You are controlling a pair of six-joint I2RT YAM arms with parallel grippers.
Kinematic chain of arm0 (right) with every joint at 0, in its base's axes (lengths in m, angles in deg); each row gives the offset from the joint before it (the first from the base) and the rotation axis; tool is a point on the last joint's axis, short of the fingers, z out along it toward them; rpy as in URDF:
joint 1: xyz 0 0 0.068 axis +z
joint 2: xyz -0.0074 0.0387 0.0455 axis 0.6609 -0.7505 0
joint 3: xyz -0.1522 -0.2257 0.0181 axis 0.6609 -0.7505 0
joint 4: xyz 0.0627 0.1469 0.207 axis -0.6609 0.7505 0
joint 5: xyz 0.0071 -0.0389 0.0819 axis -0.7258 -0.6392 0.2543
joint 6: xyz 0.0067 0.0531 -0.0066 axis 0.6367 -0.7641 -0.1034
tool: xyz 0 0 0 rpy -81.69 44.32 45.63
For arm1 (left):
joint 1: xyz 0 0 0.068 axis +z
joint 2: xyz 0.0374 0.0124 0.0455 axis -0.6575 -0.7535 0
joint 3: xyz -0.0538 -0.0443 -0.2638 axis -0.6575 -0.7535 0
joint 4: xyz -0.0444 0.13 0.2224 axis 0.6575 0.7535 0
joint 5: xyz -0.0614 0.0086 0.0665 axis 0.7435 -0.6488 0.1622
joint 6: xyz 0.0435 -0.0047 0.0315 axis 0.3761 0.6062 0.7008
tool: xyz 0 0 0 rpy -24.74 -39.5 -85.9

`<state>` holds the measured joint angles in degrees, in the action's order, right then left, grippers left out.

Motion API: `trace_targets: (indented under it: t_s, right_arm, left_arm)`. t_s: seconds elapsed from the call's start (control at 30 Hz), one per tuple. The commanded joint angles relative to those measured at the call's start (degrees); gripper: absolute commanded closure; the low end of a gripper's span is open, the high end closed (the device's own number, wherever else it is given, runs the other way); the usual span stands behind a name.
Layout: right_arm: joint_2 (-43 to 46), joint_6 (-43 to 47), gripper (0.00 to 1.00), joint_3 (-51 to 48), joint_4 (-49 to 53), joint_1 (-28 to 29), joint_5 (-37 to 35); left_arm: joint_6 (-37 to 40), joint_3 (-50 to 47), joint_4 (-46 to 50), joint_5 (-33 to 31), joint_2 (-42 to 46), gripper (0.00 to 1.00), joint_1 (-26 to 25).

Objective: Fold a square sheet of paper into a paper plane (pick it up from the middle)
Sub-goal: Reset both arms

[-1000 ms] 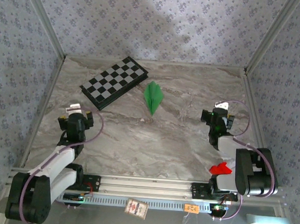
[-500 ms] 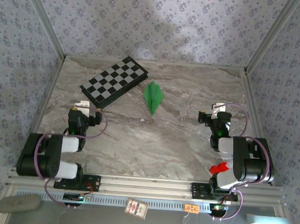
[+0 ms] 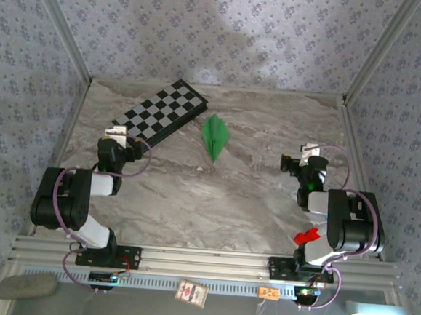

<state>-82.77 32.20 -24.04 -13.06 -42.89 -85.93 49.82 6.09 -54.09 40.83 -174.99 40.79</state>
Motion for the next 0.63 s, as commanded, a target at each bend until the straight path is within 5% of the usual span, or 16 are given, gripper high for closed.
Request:
trace_targets:
  t_s: [0.0,0.6]
  right_arm:
    - [-0.58,-0.68,0.0,1.31,0.71,-0.3,0.73]
    - [-0.62,-0.7,0.0,1.26,0.59,-0.29,0.67]
  left_arm:
    - [-1.23,0.87,2.69,-0.19,-0.44,0.0,0.56]
    - [-1.37,1.03,3.09,0.31,-0.53,0.0,0.83]
